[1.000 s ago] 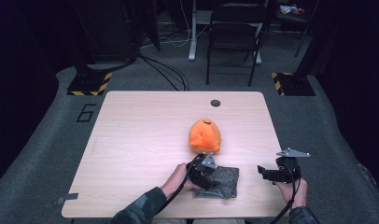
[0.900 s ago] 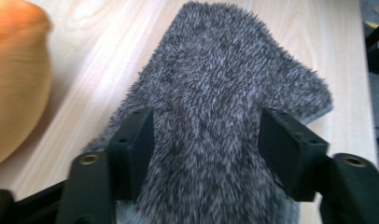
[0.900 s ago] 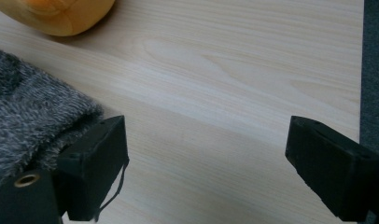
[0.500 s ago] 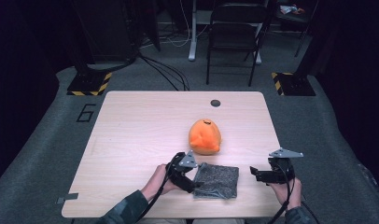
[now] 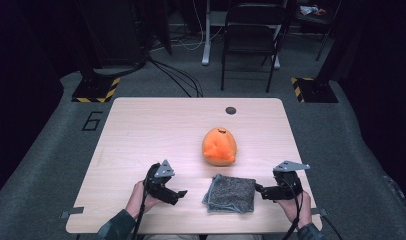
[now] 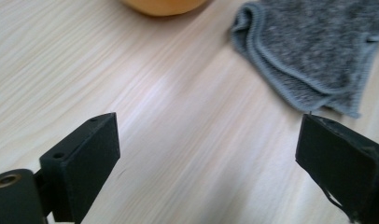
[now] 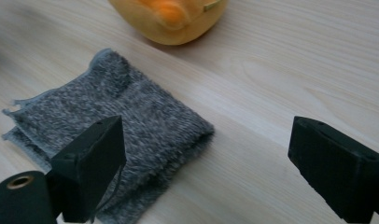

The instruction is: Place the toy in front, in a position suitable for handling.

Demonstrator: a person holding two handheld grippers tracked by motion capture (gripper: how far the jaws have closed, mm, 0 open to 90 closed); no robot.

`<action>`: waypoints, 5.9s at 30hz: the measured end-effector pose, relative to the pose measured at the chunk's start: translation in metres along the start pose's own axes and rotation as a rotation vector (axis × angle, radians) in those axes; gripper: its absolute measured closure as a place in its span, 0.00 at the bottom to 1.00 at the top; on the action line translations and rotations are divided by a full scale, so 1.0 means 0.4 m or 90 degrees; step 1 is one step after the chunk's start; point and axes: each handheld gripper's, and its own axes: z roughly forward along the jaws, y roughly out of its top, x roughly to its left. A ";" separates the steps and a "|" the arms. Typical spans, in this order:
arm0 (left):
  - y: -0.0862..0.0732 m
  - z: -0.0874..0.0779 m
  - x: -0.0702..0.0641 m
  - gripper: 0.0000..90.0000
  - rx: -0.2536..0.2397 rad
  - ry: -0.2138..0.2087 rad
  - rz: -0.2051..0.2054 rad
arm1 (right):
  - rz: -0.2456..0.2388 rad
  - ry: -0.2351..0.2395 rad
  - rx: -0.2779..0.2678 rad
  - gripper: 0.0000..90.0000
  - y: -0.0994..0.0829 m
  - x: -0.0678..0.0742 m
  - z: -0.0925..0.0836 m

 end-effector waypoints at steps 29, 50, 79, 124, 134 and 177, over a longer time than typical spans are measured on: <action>-0.045 0.003 0.045 0.01 0.025 0.048 -0.051 | -0.166 0.034 0.151 0.24 0.012 0.180 0.198; -0.050 -0.003 0.058 0.02 0.024 0.050 -0.059 | -0.163 0.070 0.133 0.84 0.009 0.161 0.167; -0.054 -0.012 0.068 0.03 0.009 0.064 -0.070 | -0.086 0.003 0.092 0.84 -0.019 0.050 0.020; -0.053 -0.007 0.072 0.02 0.005 0.075 -0.081 | 0.081 -0.227 0.069 0.81 0.037 -0.152 0.054; -0.051 -0.008 0.072 0.02 0.008 0.080 -0.087 | 0.095 -0.245 0.105 0.49 0.012 -0.180 0.091; 0.410 0.191 0.029 0.00 -0.024 0.116 -0.102 | 0.099 -0.170 0.057 0.11 -0.007 -0.137 0.000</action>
